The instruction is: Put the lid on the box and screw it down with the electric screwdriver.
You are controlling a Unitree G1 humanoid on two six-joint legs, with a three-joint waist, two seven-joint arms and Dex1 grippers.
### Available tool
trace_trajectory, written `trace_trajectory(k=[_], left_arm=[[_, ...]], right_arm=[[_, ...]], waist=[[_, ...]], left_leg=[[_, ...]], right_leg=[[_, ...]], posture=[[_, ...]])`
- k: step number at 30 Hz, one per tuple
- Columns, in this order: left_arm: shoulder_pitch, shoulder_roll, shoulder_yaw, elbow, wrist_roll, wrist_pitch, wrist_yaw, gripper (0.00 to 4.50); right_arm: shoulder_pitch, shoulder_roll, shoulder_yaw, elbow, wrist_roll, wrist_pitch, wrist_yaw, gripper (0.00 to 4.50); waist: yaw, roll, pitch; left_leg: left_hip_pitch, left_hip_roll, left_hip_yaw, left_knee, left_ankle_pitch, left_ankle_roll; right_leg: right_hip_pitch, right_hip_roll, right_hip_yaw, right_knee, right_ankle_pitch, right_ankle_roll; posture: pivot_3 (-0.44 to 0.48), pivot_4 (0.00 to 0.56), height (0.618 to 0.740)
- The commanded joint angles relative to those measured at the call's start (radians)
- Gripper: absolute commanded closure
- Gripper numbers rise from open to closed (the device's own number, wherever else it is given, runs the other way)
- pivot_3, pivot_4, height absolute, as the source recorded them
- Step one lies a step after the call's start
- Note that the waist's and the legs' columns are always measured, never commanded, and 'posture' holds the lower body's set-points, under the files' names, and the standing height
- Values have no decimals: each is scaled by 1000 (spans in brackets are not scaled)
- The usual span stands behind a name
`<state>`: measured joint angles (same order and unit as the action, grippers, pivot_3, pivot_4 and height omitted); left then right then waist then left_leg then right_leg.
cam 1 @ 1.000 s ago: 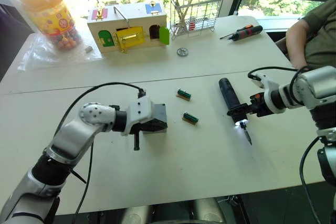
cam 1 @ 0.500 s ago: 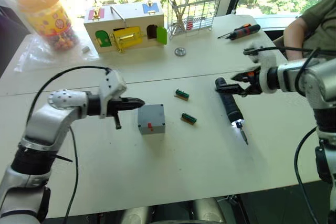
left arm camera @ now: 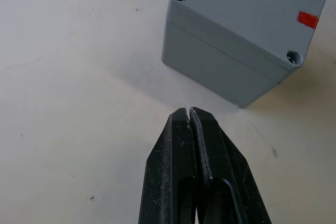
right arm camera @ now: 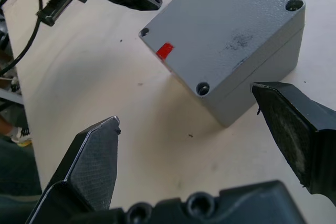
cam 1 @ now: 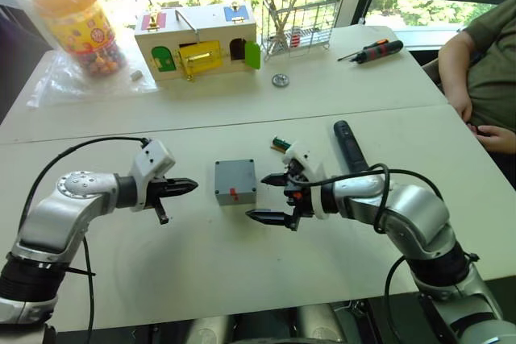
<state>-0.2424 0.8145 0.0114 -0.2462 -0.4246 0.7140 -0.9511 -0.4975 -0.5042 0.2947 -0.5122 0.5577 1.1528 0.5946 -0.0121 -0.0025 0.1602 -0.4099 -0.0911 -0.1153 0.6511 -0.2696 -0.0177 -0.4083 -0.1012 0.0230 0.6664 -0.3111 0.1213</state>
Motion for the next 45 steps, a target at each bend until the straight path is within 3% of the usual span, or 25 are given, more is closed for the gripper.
trace_trajectory(k=[1,18,22,27,31,38,45], left_arm=[[-16,-27,-16,-25,3,-3,29,4500],[-125,-138,-114,142,139,-162,68,4500],[-125,-108,-101,182,162,-194,52,4500],[-51,10,-70,161,159,-197,-30,4500],[20,60,-43,79,101,-137,-77,4500],[36,11,-46,-14,46,-49,-39,4500],[-7,-56,-42,16,52,-63,21,4500]], right_arm=[[-3,27,20,10,-14,-25,-10,41],[-1,234,54,38,18,66,-71,41],[-7,180,25,7,20,69,-59,41],[-30,10,47,-9,-49,-38,5,41],[-52,-7,81,79,-111,-152,35,41],[-93,50,140,224,-178,-293,106,41],[-62,71,149,170,-147,-264,162,41]], waist=[[-2,0,0],[-5,0,0],[-5,0,0],[-8,0,0],[-9,0,0],[0,-1,-1],[-5,-1,-1]], left_leg=[[0,0,0,0,0,0],[0,0,0,0,1,-1],[0,0,0,0,1,-1],[0,0,0,-1,1,-1],[0,1,0,-2,1,-1],[0,1,0,0,1,-1],[0,1,0,0,1,-1]], right_leg=[[0,0,0,0,0,0],[-1,2,-1,1,0,0],[-1,2,-1,1,0,0],[-1,2,-1,1,0,0],[-2,2,-1,1,0,0],[0,2,0,1,0,0],[-1,2,-1,1,0,0]], posture=[[0,150,740],[0,150,740],[0,150,740],[0,150,740],[0,150,740],[0,150,740],[0,150,740]])
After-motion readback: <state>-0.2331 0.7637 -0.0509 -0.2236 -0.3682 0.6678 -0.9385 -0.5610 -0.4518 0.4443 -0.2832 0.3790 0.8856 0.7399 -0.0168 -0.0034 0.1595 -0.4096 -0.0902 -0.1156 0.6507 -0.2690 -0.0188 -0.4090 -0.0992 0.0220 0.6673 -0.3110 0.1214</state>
